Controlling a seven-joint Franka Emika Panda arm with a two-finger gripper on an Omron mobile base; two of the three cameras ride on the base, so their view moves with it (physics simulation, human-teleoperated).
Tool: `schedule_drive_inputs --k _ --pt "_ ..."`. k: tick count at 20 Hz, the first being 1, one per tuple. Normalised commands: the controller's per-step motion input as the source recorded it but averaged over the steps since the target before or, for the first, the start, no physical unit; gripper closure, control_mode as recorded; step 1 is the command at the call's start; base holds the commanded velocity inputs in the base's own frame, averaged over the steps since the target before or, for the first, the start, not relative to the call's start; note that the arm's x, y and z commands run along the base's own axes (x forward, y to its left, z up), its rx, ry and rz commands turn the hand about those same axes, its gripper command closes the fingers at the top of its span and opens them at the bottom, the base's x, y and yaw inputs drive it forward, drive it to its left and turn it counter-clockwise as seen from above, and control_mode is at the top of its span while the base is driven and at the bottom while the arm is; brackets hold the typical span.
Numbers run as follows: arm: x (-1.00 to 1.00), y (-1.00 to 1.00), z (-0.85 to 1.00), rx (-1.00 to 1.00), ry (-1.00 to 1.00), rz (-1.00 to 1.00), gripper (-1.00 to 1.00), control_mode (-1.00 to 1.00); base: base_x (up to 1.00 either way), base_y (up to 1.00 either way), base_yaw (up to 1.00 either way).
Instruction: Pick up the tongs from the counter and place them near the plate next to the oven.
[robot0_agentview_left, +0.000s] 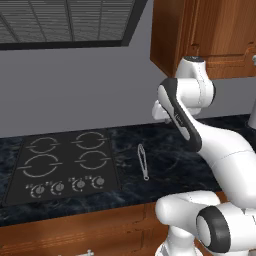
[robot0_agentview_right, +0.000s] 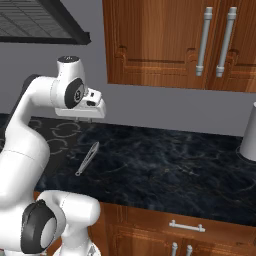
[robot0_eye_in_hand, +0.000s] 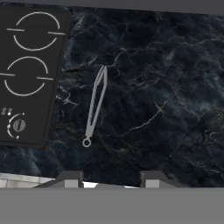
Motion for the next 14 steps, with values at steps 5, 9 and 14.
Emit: schedule_drive_inputs --k 5,9,14 --pt "0.00 0.10 -0.13 0.00 0.00 0.00 -1.00 -1.00 0.00 0.00 0.00" --pt "0.00 0.34 -0.42 0.00 -0.01 0.00 -1.00 -1.00 0.00 0.00 0.00" --pt "0.00 0.28 -0.46 0.00 0.00 0.00 -1.00 -1.00 0.00 0.00 0.00"
